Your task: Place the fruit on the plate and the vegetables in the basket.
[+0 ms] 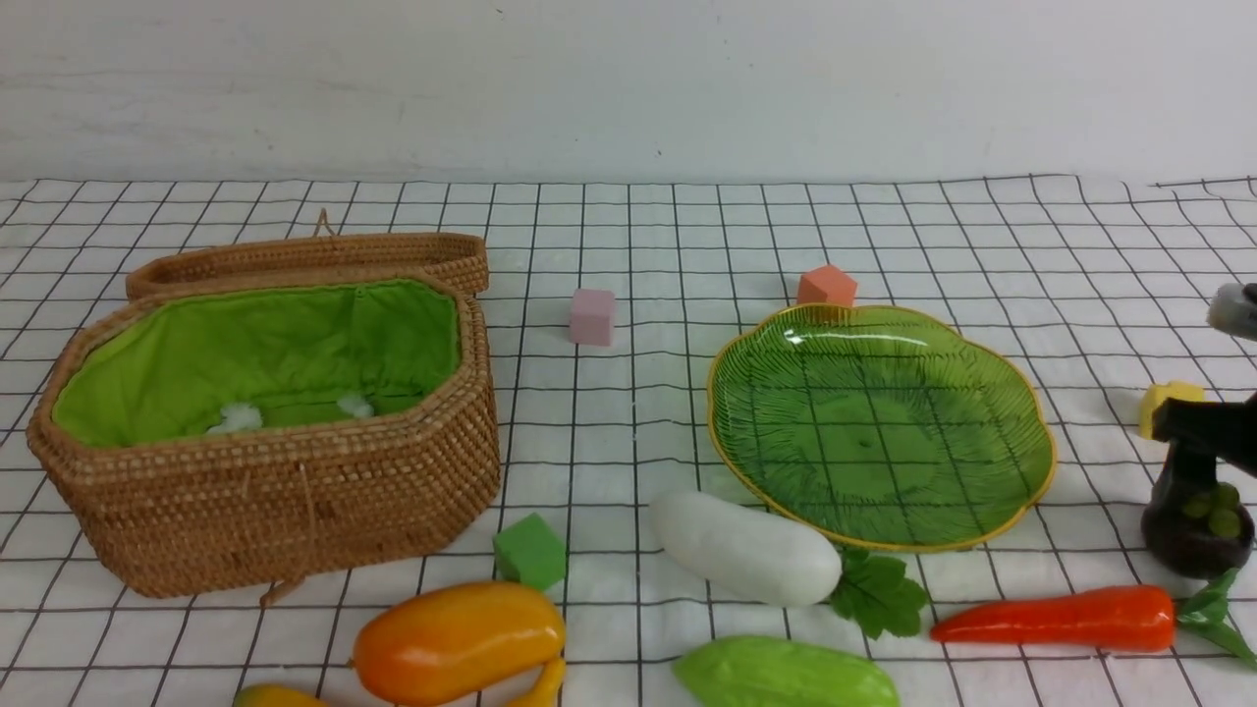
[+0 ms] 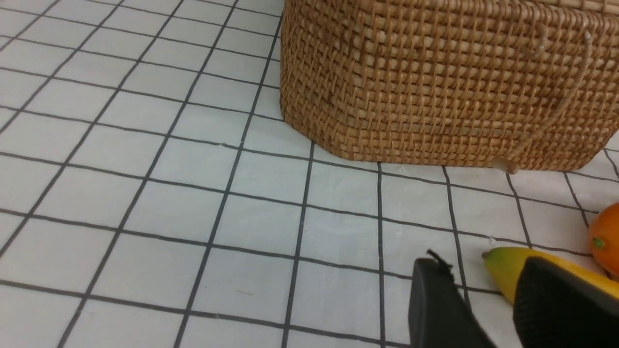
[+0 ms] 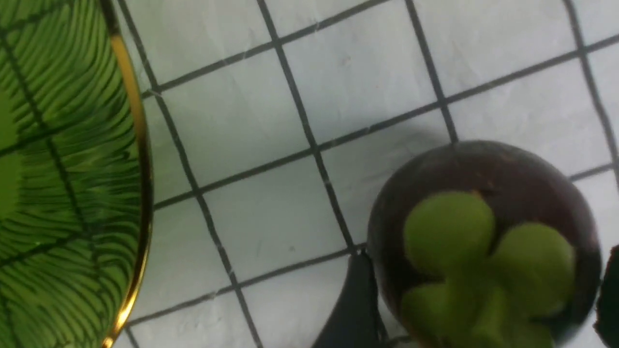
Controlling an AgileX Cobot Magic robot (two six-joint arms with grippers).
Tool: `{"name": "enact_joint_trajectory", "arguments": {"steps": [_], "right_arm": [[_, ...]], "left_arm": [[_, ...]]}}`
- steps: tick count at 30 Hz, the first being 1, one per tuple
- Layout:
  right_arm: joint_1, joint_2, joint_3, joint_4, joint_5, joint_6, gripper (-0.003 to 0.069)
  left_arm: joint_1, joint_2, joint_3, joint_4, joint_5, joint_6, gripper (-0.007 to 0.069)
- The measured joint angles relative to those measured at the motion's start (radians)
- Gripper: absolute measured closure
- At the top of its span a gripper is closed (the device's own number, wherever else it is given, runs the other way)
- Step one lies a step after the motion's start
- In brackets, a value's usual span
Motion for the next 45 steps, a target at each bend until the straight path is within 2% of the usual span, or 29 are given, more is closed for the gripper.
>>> {"name": "enact_joint_trajectory", "arguments": {"steps": [3,11,14,16,17,20,22,26,32,35,37,39,45], "right_arm": [[0.0,0.025,-0.004,0.001,-0.033,-0.023,0.009],[0.0,-0.037,-0.03,0.08,-0.007,-0.122,0.0094],[0.008,-0.117,-0.069,0.223,-0.057,-0.243,0.0094],[0.044,-0.149,-0.098,0.372,-0.099,-0.378,0.0094],[0.048,-0.149,-0.101,0.372,-0.105,-0.392,0.0094],[0.137,-0.128,-0.123,0.555,-0.152,-0.589,0.0094],[0.202,-0.082,-0.126,0.602,-0.19,-0.672,0.0094],[0.248,0.029,-0.142,0.602,-0.238,-0.715,0.0094],[0.246,0.192,-0.176,0.525,-0.27,-0.663,0.0094],[0.246,0.197,-0.178,0.501,-0.258,-0.652,0.0083],[0.245,0.182,-0.179,0.47,-0.234,-0.649,0.0014],[0.241,0.164,-0.18,0.447,-0.212,-0.649,-0.0013],[0.195,0.035,-0.19,0.375,-0.086,-0.654,-0.0006]], "left_arm": [[0.0,0.0,0.0,0.0,0.0,0.0,0.0386],[0.0,0.0,0.0,0.0,0.0,0.0,0.0386],[0.0,0.0,0.0,0.0,0.0,0.0,0.0386],[0.0,0.0,0.0,0.0,0.0,0.0,0.0386],[0.0,0.0,0.0,0.0,0.0,0.0,0.0386],[0.0,0.0,0.0,0.0,0.0,0.0,0.0386],[0.0,0.0,0.0,0.0,0.0,0.0,0.0386],[0.0,0.0,0.0,0.0,0.0,0.0,0.0386],[0.0,0.0,0.0,0.0,0.0,0.0,0.0386],[0.0,0.0,0.0,0.0,0.0,0.0,0.0386],[0.0,0.0,0.0,0.0,0.0,0.0,0.0386],[0.0,0.0,0.0,0.0,0.0,0.0,0.0386],[0.0,0.0,0.0,0.0,0.0,0.0,0.0386]]}}
